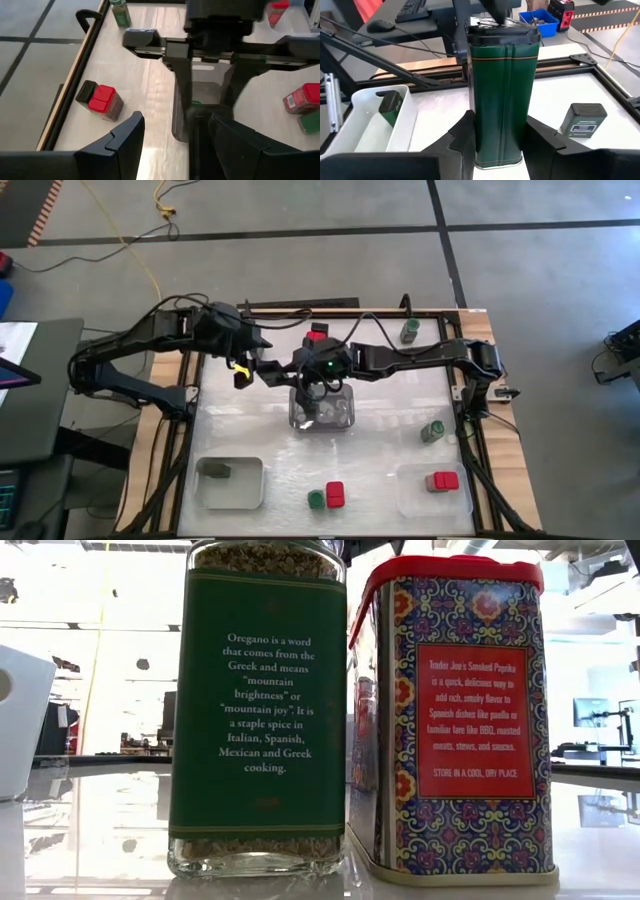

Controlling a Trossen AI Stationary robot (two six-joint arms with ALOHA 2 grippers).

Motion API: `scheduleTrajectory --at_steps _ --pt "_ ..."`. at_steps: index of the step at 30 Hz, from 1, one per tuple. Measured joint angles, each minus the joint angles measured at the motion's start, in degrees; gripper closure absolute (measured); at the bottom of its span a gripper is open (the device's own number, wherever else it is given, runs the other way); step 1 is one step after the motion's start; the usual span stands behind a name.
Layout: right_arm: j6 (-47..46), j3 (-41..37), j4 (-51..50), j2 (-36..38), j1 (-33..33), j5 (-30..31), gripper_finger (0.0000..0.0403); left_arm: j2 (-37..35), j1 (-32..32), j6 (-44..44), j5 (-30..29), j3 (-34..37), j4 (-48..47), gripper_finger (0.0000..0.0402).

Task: Sort spices by type
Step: Put the right black seasoning can into the grey bin

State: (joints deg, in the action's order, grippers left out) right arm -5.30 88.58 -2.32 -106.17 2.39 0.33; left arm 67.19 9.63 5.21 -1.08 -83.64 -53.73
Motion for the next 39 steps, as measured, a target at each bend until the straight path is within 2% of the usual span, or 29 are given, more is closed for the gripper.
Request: scheduleTrajectory --at_steps 16,24,39 --pt "0.78 0.09 -0.16 0.09 0.81 0.22 0.0254 -0.82 0.33 -0.15 1.01 0.02 3.00 0.0189" --pt "0.83 0.09 2.27 0.09 1.12 0.20 0.0254 -0.48 0.33 -1.14 3.35 0.02 0.92 0.0189" --pt "1.32 0.09 2.95 0.09 1.14 0.20 0.0253 -0.56 0.35 -2.99 2.20 0.04 -3.33 0.0189"
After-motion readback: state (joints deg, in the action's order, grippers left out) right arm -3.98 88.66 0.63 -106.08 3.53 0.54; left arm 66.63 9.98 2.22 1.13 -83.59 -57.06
